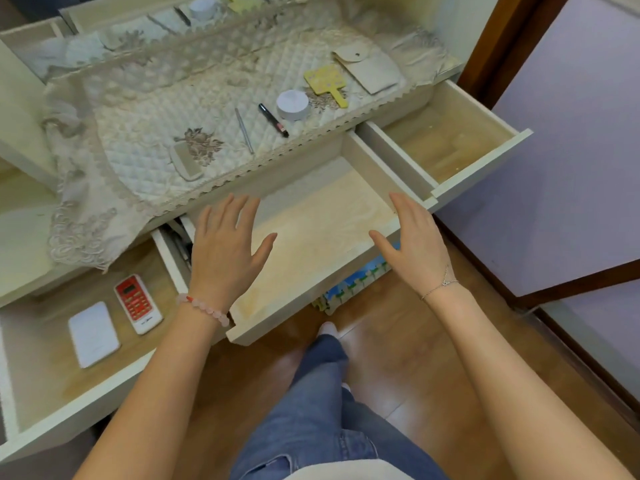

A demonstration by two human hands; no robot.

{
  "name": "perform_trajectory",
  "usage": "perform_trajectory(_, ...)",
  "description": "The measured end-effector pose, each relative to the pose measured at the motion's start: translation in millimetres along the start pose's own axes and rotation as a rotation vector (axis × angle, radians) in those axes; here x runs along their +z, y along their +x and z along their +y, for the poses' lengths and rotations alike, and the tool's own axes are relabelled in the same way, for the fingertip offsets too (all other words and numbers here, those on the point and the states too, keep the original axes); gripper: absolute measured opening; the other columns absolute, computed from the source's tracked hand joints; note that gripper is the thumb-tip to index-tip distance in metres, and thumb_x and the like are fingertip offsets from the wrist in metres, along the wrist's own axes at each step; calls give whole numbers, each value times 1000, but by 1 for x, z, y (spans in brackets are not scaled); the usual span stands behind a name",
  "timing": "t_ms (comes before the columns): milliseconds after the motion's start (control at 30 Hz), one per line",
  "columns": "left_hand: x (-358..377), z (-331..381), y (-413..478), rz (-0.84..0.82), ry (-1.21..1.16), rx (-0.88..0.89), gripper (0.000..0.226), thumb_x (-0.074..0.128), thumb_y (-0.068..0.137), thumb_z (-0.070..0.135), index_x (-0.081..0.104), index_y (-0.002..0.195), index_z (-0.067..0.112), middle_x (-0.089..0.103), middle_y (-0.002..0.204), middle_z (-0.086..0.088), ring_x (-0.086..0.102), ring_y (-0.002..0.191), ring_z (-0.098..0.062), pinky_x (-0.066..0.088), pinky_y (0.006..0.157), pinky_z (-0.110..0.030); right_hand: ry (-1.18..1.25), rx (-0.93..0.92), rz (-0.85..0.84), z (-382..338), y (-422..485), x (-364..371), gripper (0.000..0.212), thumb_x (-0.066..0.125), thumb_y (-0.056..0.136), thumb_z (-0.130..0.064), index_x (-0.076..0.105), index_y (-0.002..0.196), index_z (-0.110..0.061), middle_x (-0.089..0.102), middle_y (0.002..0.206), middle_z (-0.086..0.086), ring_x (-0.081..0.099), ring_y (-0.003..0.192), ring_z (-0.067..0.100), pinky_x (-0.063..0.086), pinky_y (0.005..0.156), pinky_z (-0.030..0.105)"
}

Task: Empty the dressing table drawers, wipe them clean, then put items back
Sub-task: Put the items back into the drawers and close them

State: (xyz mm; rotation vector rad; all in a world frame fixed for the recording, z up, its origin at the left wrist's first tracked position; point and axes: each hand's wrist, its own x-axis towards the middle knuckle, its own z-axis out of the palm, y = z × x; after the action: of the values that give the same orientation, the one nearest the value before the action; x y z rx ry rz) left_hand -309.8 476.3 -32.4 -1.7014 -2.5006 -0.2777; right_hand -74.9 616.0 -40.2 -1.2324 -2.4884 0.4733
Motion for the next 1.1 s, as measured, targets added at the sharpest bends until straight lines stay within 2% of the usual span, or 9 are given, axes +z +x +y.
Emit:
perform_trajectory(333,26,-1,98,25,-23,-65,64,31,90,51,43,136,10,48,139,-11,38,133,-30,25,110,-49,-13,-81,-44,28,113,15,66,51,91,-42,27,143,-9,35,147,8,31,137,22,28,113,41)
perform_trajectory(467,37,-8,133,9,-47,-105,64,30,89,51,46,134,8,50,137,-13,40,131,-32,26,109,-50,-26,-79,-87,35,156,24,69,45,91,-48,24,145,-12,30,150,5,26,139,21,27,113,45)
perform_trajectory(634,46,-22,156,-16,-37,-153,64,30,89,51,47,133,7,51,135,-14,42,130,-32,29,108,-52,-3,-99,-112,40,197,37,74,34,86,-56,25,145,-13,33,149,4,29,138,21,29,111,46)
perform_trajectory(867,54,-40,176,-17,-31,-256,60,35,90,48,48,130,6,52,133,-15,44,128,-33,33,105,-53,32,-194,-156,38,252,49,65,49,90,-43,28,143,-12,36,147,6,30,137,23,27,113,45)
perform_trajectory(1100,67,-42,194,-38,-11,-373,61,35,89,48,50,130,5,53,133,-15,42,130,-32,32,106,-54,38,-297,-204,45,306,61,67,43,87,-47,35,140,-7,41,143,11,37,133,27,31,110,40)
